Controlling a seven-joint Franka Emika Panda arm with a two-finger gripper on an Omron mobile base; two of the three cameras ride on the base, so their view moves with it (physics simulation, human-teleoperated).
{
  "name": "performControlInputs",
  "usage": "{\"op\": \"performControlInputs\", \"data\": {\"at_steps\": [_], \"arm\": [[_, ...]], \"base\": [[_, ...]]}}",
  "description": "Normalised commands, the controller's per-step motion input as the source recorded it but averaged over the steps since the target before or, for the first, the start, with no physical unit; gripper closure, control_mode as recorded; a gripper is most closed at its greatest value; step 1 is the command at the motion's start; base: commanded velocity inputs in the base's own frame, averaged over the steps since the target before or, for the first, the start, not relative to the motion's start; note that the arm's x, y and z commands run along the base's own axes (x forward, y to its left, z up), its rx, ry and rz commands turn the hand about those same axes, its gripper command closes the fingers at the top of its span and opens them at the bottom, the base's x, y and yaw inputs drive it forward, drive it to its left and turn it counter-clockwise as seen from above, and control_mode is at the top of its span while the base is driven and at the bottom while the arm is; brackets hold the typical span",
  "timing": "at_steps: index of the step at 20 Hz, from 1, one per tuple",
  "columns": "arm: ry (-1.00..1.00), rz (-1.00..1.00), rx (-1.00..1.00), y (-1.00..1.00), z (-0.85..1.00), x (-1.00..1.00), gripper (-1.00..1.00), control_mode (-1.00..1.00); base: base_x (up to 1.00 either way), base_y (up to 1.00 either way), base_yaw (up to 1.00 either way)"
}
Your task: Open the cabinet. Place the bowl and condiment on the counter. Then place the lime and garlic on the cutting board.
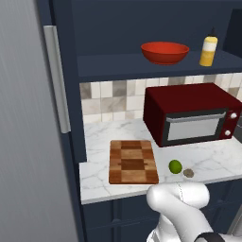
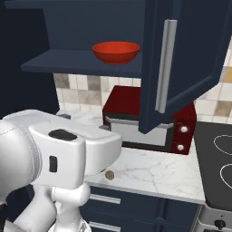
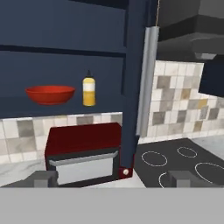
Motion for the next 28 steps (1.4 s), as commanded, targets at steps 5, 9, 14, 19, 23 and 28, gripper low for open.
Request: {"op": "performControlInputs", "data": {"at_steps": [5, 9, 14, 19, 23, 28], "arm": [[-0.01, -0.07, -0.14, 0.89, 0.39, -0.09, -1.0, -1.0], [0.0, -0.07, -0.15, 0.63, 0.4, 0.0, -1.0, -1.0], [0.02, -0.03, -0.16, 0.29, 0.11, 0.14, -1.0, -1.0], [0.13, 0.0, -0.15, 0.0, 0.0, 0.37, -1.0, -1.0], [0.16, 0.0, -0.16, -0.14, 0.0, 0.33, -1.0, -1.0], [0.21, -0.01, -0.15, -0.13, 0.0, 0.28, -1.0, -1.0]], "base": [[0.0, 0.0, 0.0], [0.0, 0.0, 0.0], [0.0, 0.0, 0.0], [0.0, 0.0, 0.0], [0.0, 0.0, 0.0], [0.0, 0.0, 0.0]]}}
